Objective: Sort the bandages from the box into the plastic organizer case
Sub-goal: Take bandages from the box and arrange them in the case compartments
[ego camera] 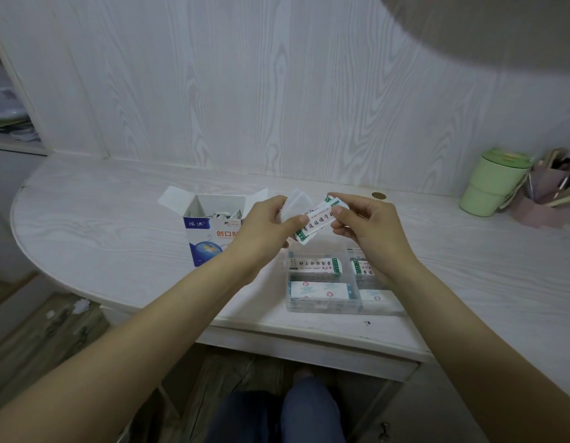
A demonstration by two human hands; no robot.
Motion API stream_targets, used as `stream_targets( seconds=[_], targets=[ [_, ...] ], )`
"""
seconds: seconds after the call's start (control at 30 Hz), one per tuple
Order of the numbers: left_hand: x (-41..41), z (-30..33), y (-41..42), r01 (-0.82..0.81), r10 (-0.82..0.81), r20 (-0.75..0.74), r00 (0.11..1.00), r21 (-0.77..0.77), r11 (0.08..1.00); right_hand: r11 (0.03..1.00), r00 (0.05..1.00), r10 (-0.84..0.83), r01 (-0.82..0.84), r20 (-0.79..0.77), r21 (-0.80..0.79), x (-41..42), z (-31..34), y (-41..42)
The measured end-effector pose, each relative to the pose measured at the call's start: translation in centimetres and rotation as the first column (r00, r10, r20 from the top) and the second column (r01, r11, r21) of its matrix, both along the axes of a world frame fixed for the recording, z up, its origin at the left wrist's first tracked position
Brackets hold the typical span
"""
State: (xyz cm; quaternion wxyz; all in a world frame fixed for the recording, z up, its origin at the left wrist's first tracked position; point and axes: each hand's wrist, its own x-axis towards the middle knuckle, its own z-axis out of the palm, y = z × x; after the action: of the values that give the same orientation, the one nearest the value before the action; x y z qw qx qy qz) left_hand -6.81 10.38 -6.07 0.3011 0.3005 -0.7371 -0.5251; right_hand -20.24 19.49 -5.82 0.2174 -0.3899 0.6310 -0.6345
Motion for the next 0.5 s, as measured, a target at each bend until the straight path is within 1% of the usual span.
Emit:
stream_targets(
  seconds=[0.13,0.27,0.37,0.43,0.5],
  targets=[
    [-0.1,0.2,0.0,-0.026,0.033,0.046,0.998,-0.145,0.989,0.999,0.997,0.017,-0.014,-0.071,0.042,0.0,0.0,0.0],
    [0.1,0.6,-0.1,0.010,0.026,0.130,0.991,-0.266,0.964,0.996,0.988,0.011,0.002,-0.156,0.088,-0.5,0.5,0.1],
    [0.2,0.6,-0.4,0.036,0.021,0.162,0.986,-0.335,0.942,0.988,0.955,0.048,-0.002,-0.294,0.156,-1.0,0.8,0.3],
    [0.2,0.6,-0.6,0.014,0.068,0.184,0.981,-0.410,0.912,0.980,0.938,0.051,0.019,-0.344,0.199,-1.4,0.9,0.1],
    [0.3,0.5,-0.9,0.001,0.119,0.221,0.968,-0.479,0.878,0.974,0.942,0.006,0.070,-0.337,0.213,-2.0,0.7,-0.3]
  ],
)
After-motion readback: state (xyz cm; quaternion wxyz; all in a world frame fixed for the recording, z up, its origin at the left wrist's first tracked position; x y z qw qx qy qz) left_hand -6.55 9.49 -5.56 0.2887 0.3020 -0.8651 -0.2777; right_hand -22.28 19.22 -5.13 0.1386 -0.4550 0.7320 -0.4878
